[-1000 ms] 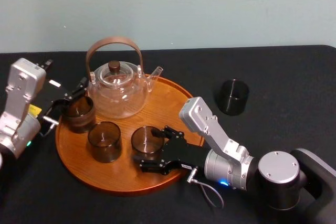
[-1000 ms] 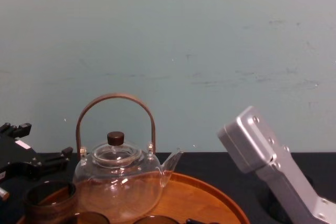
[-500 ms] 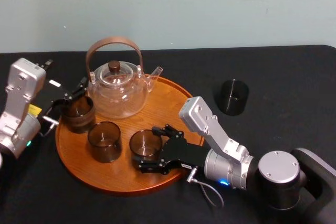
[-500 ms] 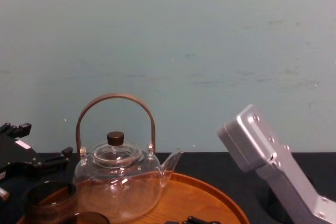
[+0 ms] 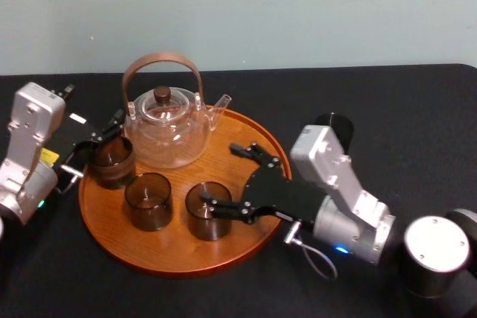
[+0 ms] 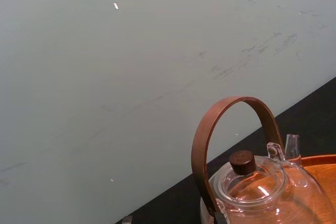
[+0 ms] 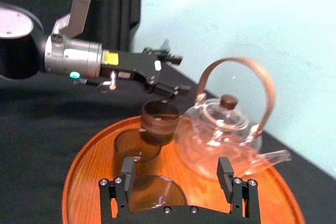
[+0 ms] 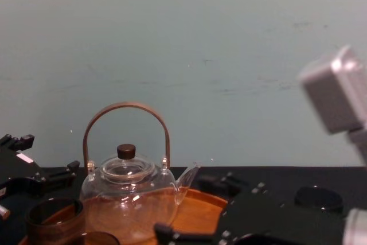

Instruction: Pick up the glass from the table and place it on the tray.

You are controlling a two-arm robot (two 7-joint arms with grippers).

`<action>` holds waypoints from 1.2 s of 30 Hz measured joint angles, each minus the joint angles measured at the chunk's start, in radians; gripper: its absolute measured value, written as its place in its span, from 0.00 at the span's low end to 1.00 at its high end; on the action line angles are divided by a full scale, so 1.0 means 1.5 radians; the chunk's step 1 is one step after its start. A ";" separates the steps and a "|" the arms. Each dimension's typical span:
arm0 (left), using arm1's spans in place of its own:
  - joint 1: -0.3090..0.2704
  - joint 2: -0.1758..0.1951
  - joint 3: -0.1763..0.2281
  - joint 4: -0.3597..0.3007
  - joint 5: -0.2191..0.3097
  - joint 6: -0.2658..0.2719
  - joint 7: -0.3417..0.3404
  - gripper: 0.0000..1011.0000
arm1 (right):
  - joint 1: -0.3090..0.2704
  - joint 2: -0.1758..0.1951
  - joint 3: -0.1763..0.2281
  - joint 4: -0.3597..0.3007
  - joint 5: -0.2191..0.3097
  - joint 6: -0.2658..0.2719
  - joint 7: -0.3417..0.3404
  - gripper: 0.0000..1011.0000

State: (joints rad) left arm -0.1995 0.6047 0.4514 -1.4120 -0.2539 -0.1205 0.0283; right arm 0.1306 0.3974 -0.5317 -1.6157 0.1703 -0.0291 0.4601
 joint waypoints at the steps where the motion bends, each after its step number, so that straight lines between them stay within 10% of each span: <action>1: 0.000 0.000 0.000 0.000 0.000 0.000 0.000 0.99 | -0.004 0.003 0.004 -0.006 0.001 -0.003 -0.002 0.99; 23: 0.000 0.000 0.000 0.000 0.000 0.000 0.000 0.99 | -0.148 0.054 0.153 -0.045 0.050 -0.014 -0.067 0.99; 36: 0.000 0.000 0.000 0.000 0.000 0.000 0.000 0.99 | -0.163 0.044 0.205 -0.034 0.050 0.017 -0.098 0.99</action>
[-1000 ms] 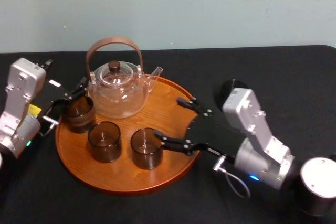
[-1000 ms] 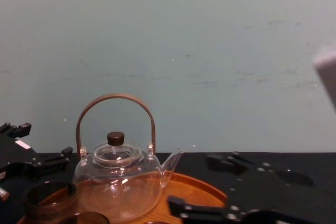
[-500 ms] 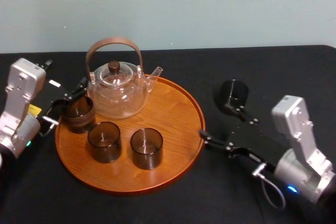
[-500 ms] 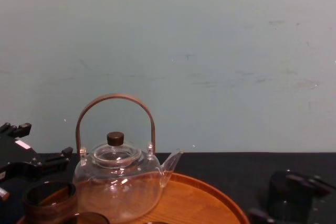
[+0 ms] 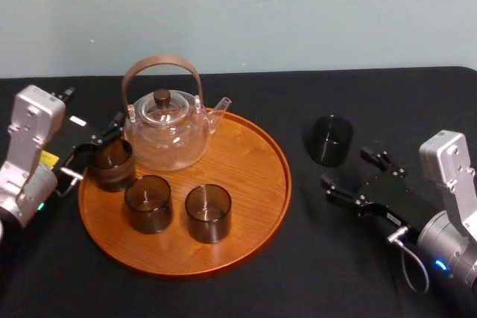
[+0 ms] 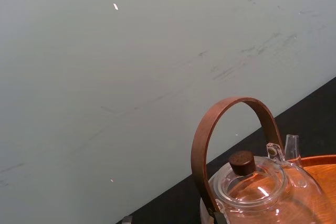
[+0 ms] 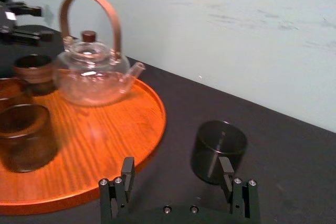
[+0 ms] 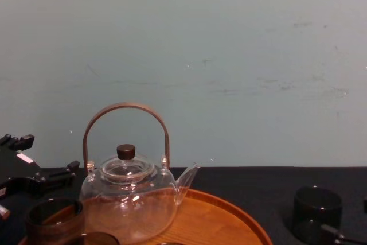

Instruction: Pick up the glass from the table and place it on the tray.

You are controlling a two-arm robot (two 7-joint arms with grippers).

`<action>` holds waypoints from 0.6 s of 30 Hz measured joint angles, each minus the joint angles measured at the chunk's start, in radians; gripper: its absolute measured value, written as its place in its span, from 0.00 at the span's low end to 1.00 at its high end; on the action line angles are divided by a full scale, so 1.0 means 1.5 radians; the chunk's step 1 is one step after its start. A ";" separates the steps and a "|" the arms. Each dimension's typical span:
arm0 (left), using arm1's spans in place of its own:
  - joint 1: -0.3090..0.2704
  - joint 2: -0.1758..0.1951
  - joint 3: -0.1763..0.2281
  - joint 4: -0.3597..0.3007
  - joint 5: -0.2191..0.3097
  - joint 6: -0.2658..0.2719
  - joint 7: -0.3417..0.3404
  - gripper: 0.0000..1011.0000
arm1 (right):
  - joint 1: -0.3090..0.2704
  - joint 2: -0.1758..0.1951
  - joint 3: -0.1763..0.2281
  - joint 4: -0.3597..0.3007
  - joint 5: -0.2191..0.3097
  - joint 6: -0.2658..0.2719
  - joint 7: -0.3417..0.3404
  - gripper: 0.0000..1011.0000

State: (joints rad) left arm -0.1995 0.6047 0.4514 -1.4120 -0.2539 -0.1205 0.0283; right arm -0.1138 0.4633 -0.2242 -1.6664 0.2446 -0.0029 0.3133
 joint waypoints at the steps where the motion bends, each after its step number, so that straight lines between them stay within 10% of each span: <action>1: 0.000 0.000 0.000 0.000 0.000 0.000 0.000 0.99 | 0.003 -0.003 0.004 0.005 -0.002 0.005 -0.003 0.99; 18: 0.000 0.000 0.000 0.000 0.000 0.000 0.000 0.99 | 0.093 -0.033 0.007 0.101 -0.003 0.038 0.016 0.99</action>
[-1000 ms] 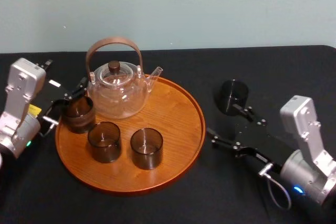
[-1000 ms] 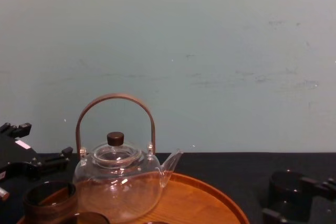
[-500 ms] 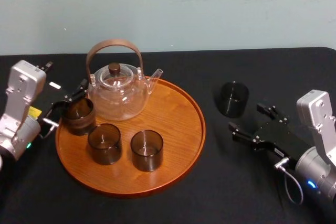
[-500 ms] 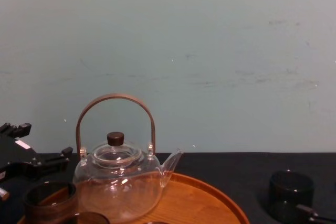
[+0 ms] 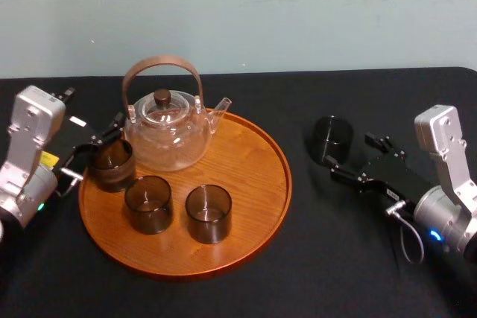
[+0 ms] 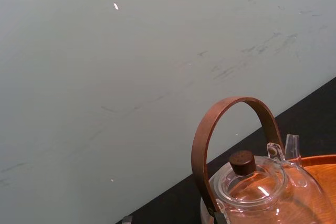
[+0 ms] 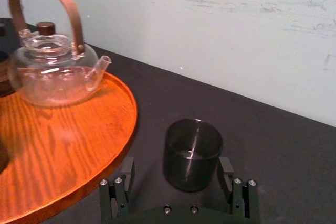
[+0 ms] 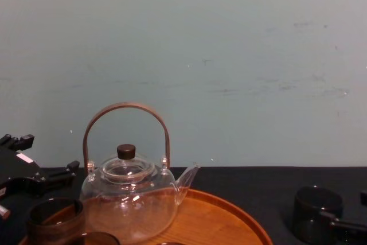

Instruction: Pick up the glass from the table and place it on the tray.

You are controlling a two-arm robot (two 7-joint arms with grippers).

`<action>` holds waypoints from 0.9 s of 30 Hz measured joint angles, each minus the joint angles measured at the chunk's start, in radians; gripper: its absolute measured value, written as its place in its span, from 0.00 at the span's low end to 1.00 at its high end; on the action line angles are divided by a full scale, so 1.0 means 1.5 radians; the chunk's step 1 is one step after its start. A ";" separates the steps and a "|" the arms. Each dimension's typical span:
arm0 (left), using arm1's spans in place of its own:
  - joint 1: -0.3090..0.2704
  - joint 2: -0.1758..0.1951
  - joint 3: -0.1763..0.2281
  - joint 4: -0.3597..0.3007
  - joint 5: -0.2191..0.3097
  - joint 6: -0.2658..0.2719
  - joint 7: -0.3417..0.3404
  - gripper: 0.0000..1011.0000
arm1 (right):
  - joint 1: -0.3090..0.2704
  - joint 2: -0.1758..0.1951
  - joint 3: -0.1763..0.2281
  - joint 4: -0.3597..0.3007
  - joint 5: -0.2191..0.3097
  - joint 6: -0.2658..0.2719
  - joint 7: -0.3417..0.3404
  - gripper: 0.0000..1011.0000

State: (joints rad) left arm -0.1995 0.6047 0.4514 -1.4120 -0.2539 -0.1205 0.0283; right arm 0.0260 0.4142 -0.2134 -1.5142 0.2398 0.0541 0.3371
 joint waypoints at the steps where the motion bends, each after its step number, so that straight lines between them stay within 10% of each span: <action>1: 0.000 0.000 0.000 0.000 0.000 0.000 0.000 0.99 | 0.006 -0.001 -0.001 0.006 -0.001 0.001 0.001 0.99; 27: 0.000 0.000 0.000 0.000 0.000 0.000 0.000 0.99 | 0.061 -0.015 -0.007 0.076 -0.006 0.008 0.007 0.99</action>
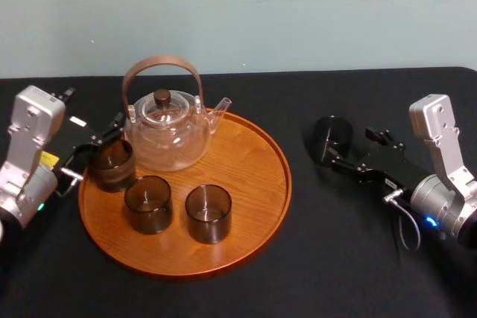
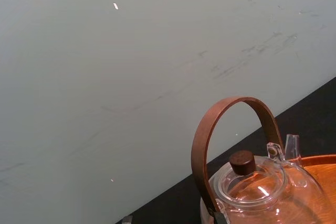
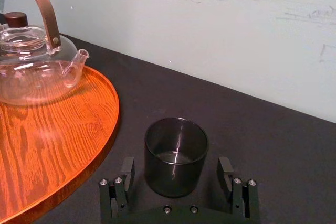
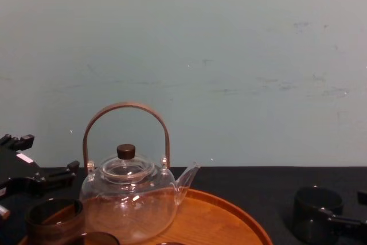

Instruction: Pick up the glass from the table and place it on the tray.

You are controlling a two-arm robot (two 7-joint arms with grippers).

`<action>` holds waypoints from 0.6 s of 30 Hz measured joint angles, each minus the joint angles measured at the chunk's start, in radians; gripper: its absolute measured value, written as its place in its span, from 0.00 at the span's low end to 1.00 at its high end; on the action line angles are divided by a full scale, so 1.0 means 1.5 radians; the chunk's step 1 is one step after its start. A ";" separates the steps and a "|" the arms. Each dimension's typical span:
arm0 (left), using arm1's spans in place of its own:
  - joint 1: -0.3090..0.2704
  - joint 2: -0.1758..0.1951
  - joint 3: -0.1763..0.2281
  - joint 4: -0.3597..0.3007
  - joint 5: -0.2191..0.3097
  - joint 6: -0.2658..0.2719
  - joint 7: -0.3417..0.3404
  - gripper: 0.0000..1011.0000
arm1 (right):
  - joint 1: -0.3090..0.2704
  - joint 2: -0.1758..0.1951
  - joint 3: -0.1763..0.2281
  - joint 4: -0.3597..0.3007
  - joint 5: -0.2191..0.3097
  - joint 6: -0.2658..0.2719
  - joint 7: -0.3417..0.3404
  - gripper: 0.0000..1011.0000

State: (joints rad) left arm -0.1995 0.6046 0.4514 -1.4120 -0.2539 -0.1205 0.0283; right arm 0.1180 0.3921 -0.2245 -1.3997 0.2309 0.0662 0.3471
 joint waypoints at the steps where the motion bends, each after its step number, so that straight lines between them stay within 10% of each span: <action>1: 0.000 0.000 0.000 0.000 0.000 0.000 0.000 0.99 | 0.000 0.000 0.000 0.000 0.000 0.000 0.000 0.99; 18: 0.000 0.000 0.000 0.000 0.000 0.000 0.000 0.99 | 0.019 -0.002 -0.002 0.029 0.012 -0.010 0.018 0.99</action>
State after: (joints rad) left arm -0.1995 0.6047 0.4514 -1.4120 -0.2539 -0.1205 0.0283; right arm 0.1471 0.3884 -0.2278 -1.3556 0.2495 0.0504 0.3743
